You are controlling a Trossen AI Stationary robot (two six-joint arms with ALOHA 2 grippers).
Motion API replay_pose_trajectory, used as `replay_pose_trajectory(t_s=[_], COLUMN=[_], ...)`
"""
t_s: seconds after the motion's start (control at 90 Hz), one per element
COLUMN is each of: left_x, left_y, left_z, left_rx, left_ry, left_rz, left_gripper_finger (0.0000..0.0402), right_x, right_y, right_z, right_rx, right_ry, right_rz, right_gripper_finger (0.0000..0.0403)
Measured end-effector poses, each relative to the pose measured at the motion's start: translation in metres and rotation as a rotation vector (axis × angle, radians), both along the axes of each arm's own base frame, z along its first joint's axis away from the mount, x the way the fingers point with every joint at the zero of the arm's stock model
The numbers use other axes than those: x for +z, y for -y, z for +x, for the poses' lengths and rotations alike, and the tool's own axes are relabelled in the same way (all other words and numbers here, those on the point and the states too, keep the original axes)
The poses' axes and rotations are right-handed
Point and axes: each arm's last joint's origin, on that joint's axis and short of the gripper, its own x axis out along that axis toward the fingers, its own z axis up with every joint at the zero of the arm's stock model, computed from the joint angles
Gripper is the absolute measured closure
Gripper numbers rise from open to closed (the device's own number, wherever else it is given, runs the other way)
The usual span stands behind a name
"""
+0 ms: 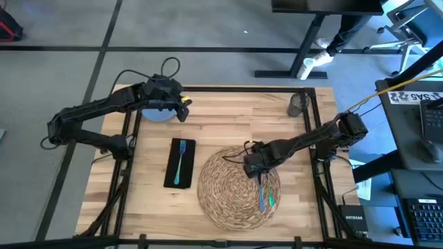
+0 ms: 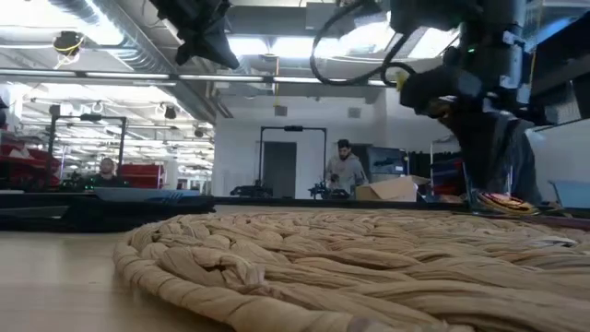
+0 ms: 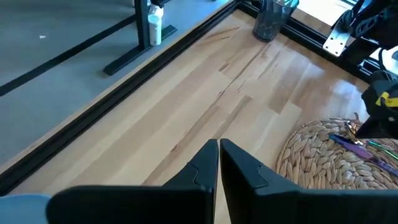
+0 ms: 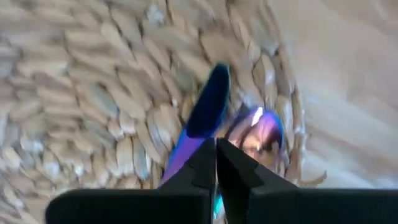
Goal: Set table place
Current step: Adjust the blue spoon on the brown placemat
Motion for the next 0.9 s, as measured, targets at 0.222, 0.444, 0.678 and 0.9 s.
replay_pose_trajectory(t_s=[0.222,0.444,0.678,0.9], left_x=[0.0,0.0,0.0,0.0], left_y=[0.0,0.0,0.0,0.0], left_z=[0.0,0.0,0.0,0.0], left_rx=[0.004,0.011,0.012,0.012], left_ry=[0.002,0.006,0.005,0.004], left_rz=[-0.003,-0.01,-0.013,-0.013], left_gripper_finger=[0.0402,0.0402,0.0402,0.0402], right_x=[-0.003,-0.007,-0.009,-0.014], right_y=[0.006,0.005,0.004,0.003], right_z=[0.005,0.006,0.006,0.007], right_rx=[-0.013,-0.021,-0.027,-0.022], right_ry=[0.014,0.003,-0.014,-0.035], right_rz=[-0.007,0.01,0.032,0.062], right_gripper_finger=[0.0403,0.0403,0.0403,0.0403])
